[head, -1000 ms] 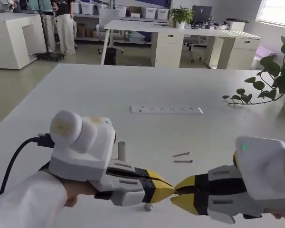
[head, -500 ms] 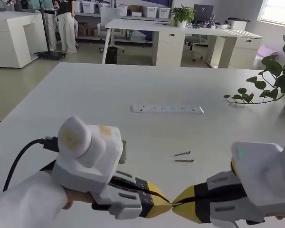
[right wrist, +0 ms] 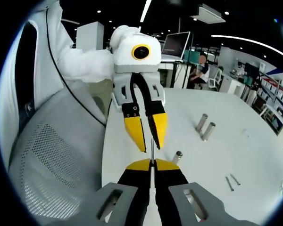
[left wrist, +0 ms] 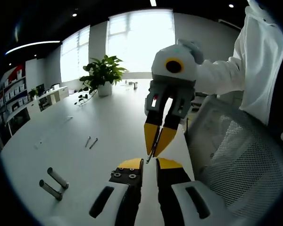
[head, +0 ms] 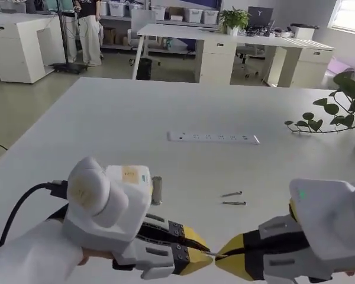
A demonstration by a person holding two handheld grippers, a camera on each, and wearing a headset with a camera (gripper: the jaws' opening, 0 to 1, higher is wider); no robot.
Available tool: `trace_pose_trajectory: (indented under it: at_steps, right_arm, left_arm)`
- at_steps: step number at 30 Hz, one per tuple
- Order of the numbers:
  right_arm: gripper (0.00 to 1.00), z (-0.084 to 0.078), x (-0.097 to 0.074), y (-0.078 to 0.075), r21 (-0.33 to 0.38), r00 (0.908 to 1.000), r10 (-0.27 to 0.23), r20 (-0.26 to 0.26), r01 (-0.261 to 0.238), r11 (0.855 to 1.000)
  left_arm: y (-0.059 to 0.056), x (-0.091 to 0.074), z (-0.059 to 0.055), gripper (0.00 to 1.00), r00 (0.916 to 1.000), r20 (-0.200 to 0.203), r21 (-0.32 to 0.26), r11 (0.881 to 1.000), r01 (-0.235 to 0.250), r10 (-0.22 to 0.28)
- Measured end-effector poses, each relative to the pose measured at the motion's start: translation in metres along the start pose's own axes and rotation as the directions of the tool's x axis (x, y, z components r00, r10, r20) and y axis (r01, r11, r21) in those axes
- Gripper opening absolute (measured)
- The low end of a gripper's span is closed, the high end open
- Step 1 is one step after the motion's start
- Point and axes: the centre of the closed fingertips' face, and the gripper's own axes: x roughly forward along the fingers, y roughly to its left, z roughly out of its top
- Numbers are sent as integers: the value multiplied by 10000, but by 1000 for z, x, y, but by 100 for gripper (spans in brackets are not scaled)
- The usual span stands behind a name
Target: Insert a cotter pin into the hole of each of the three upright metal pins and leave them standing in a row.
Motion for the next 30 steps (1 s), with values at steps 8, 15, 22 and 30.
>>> trace_pose_trajectory:
  at_steps: [8,15,22,30]
  right_arm:
    - [0,-16,2,-30,158,9973,-461,-574,471,9988]
    - [0,-30,12,-44,314,9925,-412,-1150,451,9985]
    - [0,-40,22,-53,445,9882,-229,-1514,299,9986]
    - [0,-49,31,-53,369,9808,124,-1946,-53,9993]
  left_arm:
    - [39,1,-23,39,9811,-308,-331,9809,-1919,1909]
    - [56,9,-28,38,9757,395,-2121,9560,-2026,2155]
    - [61,22,-47,35,9796,-31,-2124,9571,-1970,2009]
    - [61,38,-62,31,9825,-514,-2005,9619,-1858,1791]
